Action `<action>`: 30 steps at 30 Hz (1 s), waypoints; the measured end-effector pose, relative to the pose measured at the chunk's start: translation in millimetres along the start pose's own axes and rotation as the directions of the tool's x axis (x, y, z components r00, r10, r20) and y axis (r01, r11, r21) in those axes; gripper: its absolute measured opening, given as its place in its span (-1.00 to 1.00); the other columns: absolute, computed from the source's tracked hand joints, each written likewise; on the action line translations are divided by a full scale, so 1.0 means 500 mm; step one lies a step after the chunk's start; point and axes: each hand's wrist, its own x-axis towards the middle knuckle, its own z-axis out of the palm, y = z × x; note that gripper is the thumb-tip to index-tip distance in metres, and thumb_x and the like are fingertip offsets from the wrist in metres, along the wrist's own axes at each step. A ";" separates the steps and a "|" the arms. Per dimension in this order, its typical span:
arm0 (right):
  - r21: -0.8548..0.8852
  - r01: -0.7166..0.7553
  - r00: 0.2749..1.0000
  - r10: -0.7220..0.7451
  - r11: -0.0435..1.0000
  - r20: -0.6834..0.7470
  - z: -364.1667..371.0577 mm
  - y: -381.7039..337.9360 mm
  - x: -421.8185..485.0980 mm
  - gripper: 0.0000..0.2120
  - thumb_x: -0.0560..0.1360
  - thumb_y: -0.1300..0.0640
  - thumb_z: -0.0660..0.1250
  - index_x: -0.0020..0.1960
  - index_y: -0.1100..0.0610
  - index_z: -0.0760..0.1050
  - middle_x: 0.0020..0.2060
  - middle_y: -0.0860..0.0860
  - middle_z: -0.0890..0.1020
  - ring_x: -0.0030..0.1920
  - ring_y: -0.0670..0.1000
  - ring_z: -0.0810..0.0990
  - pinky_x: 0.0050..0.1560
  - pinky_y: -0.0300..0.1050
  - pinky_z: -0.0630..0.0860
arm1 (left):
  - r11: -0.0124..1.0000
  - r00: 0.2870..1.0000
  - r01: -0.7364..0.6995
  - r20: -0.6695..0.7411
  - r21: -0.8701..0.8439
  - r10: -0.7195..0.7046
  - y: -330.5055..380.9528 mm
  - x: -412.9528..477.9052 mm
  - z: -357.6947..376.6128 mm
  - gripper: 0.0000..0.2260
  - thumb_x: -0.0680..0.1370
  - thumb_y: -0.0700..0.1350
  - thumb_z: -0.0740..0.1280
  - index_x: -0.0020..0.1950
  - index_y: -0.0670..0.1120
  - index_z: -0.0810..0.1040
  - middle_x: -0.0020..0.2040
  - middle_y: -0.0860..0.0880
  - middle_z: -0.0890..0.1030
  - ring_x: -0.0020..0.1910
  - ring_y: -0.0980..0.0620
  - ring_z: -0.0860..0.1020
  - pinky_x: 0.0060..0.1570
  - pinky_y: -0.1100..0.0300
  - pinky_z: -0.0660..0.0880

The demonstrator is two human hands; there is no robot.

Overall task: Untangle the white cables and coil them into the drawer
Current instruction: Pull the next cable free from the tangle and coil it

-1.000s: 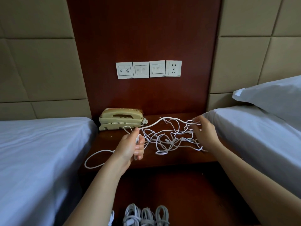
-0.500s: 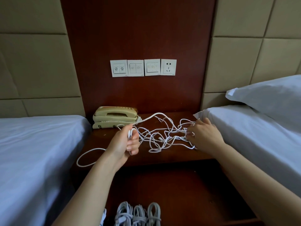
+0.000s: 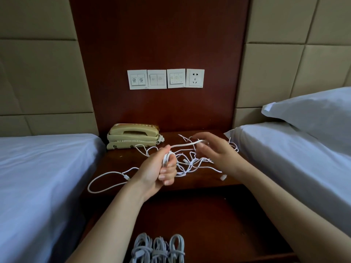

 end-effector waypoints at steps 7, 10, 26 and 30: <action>-0.269 0.011 0.992 -0.044 0.963 -0.119 0.006 0.007 0.015 -0.74 0.58 0.09 0.23 -0.24 0.13 0.55 -0.53 -0.08 0.38 -0.50 -0.12 0.31 -0.45 -0.28 0.18 | 0.992 1.000 -0.005 -0.016 -0.129 0.003 -0.002 0.002 -0.001 -0.49 0.65 0.02 -0.01 -0.49 -0.09 0.27 -0.61 0.06 0.16 -0.66 0.17 0.14 -0.63 0.32 0.20; -0.440 -0.050 0.999 0.038 0.897 -0.035 0.021 0.016 0.013 -0.71 0.57 0.03 0.23 -0.28 0.08 0.53 -0.50 -0.01 0.46 -0.45 -0.03 0.42 -0.41 -0.19 0.24 | 0.976 1.000 -0.014 -0.028 -0.218 0.008 -0.002 0.001 0.008 -0.49 0.65 0.03 -0.03 -0.47 -0.11 0.29 -0.61 0.06 0.18 -0.65 0.16 0.16 -0.62 0.32 0.20; -0.656 0.340 0.919 -0.091 0.674 0.383 0.098 -0.109 -0.046 -0.75 0.63 -0.02 0.06 0.13 0.05 0.45 -0.06 0.10 0.60 -0.05 0.18 0.55 -0.11 -0.03 0.42 | 0.944 0.857 -0.175 -0.428 0.281 0.286 -0.013 0.026 -0.016 -0.57 0.67 -0.04 -0.02 -0.32 -0.18 0.39 -0.62 0.02 0.40 -0.61 0.08 0.41 -0.54 0.33 0.37; -0.577 0.375 0.925 -0.252 0.725 0.284 0.080 -0.100 -0.031 -0.74 0.56 -0.08 0.15 -0.11 0.03 0.53 -0.22 0.05 0.63 -0.19 0.15 0.57 -0.21 0.03 0.47 | 0.930 0.946 -0.067 -0.274 0.360 0.174 -0.013 0.023 -0.017 -0.47 0.67 -0.05 -0.05 -0.41 -0.23 0.41 -0.66 -0.04 0.44 -0.68 0.09 0.40 -0.62 0.39 0.29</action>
